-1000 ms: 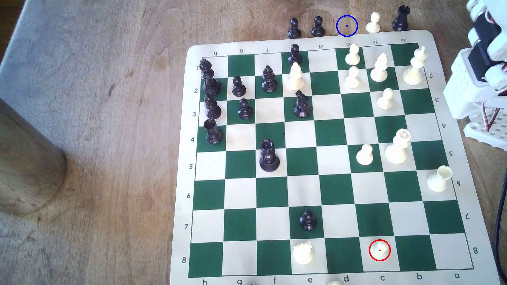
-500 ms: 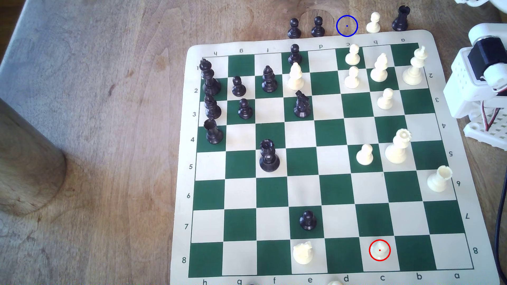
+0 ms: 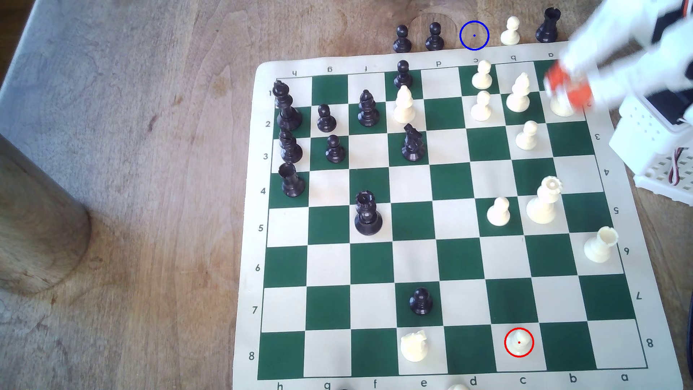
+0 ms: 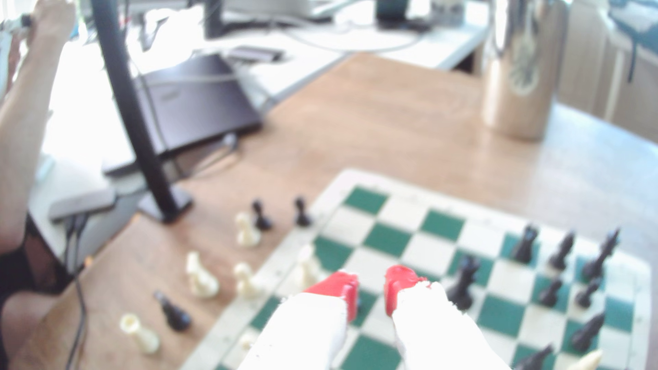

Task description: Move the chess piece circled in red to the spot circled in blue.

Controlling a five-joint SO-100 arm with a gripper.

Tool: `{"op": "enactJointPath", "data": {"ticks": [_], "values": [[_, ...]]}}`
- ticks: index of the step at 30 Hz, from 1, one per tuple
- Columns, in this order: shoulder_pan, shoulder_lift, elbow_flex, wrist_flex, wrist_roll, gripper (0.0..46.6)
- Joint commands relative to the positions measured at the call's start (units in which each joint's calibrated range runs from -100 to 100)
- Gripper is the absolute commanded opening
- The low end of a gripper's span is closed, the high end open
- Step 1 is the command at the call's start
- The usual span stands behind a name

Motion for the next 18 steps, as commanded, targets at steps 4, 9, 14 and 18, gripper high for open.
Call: {"op": "enactJointPath", "data": {"ticks": [4,9,14,18], "values": [[-9.2,12.1,-3.9,3.0,-3.3,10.7],[-12.5,15.8,2.6,2.3,-3.6,18.1],[-13.4,19.9,4.8,-0.5,-4.5,18.3],[-13.5,24.6,7.5,-5.6,-4.9,18.3]]}}
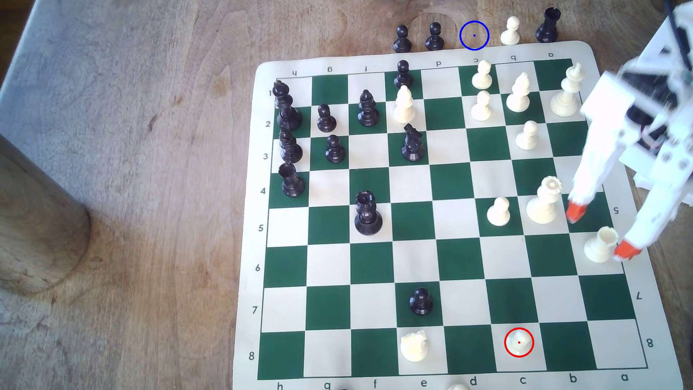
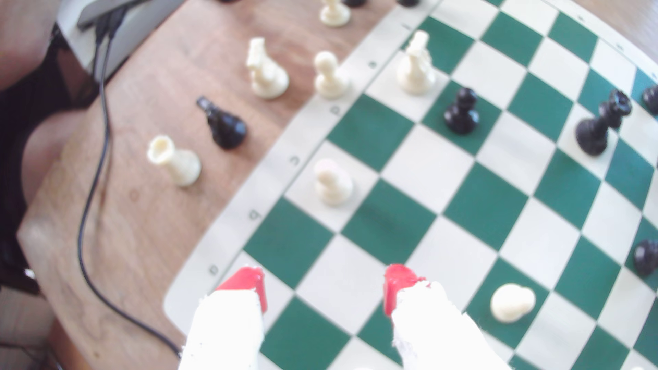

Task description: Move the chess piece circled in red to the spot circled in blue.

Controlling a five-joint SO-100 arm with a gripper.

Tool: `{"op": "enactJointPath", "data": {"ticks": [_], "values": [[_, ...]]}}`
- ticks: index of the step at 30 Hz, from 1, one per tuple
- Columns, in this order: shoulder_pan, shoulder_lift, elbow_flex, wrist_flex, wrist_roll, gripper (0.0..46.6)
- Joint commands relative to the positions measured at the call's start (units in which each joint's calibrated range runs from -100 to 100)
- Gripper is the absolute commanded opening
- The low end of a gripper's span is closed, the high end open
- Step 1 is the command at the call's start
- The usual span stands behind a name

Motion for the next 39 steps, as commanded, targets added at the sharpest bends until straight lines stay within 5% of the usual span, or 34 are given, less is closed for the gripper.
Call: {"op": "enactJointPath", "data": {"ticks": [1,39], "values": [[-0.5,4.8,1.0,-5.7,-0.3,18.2],[-3.7,45.0,-8.9,-31.7,-5.3,14.8]]}}
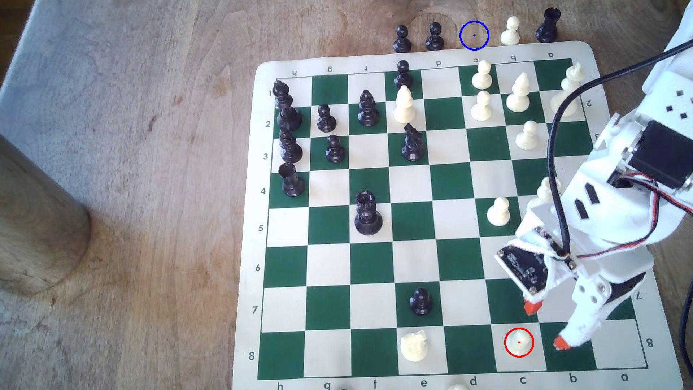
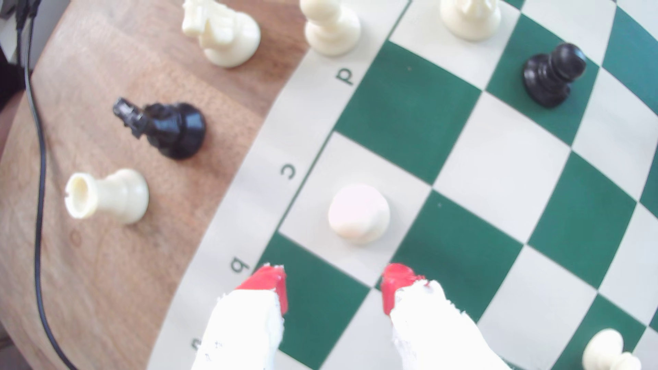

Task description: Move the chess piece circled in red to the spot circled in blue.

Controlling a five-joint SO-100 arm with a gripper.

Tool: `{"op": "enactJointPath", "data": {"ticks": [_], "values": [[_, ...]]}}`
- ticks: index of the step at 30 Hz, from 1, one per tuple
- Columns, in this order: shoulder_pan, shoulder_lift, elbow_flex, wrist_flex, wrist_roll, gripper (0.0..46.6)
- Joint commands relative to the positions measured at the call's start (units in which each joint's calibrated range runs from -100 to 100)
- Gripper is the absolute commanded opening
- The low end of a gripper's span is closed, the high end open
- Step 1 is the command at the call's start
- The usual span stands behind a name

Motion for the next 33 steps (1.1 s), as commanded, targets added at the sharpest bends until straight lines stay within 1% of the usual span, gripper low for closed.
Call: {"op": "enactJointPath", "data": {"ticks": [1,13,24,29,31,33], "values": [[-0.1,1.1,-4.5,-1.9,-0.1,14.8],[0.6,5.9,-6.9,-6.6,0.4,13.7],[2.5,7.9,-6.9,-9.3,1.5,11.8],[2.6,7.9,-6.8,-9.5,1.7,9.3],[2.4,7.9,-6.8,-9.5,1.8,5.4],[2.3,7.6,-6.8,-9.4,1.8,4.2]]}}
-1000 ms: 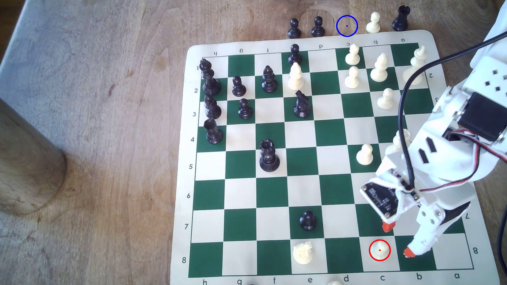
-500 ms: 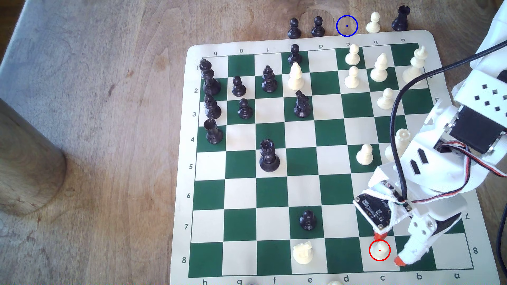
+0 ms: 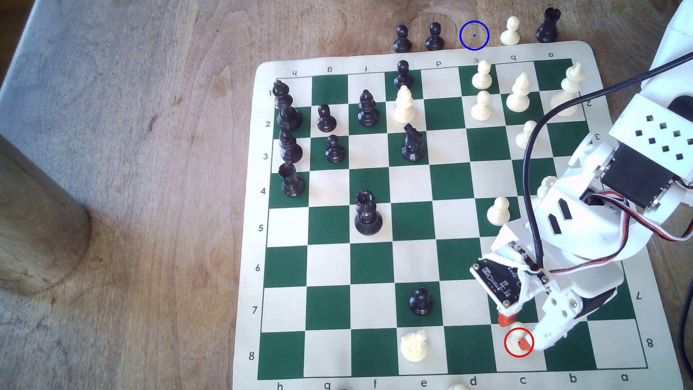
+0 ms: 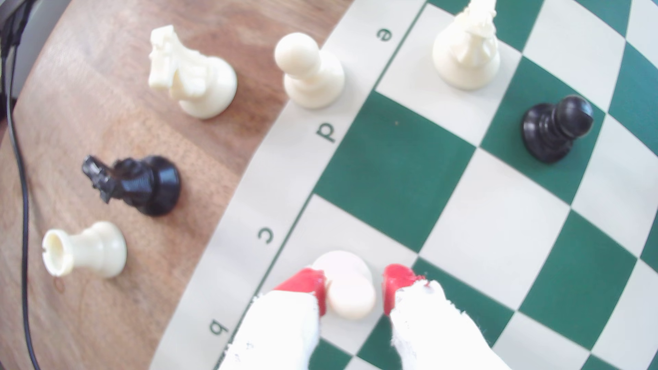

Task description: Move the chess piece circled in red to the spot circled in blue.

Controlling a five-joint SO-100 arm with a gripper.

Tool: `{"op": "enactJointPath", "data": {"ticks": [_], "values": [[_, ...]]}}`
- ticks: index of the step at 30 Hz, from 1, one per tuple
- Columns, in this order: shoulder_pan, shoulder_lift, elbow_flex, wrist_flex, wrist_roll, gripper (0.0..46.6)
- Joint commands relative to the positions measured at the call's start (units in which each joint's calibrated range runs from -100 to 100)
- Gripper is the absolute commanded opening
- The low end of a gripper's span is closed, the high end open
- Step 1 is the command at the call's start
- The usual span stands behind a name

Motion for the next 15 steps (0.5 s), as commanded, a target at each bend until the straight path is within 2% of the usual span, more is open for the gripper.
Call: {"op": "enactJointPath", "data": {"ticks": [1,9,15], "values": [[-0.1,-1.3,-4.3,-0.9,0.1,3.8],[0.1,-10.0,-3.8,2.6,-1.5,3.2],[4.3,-25.4,-3.9,10.1,-2.3,3.1]]}}
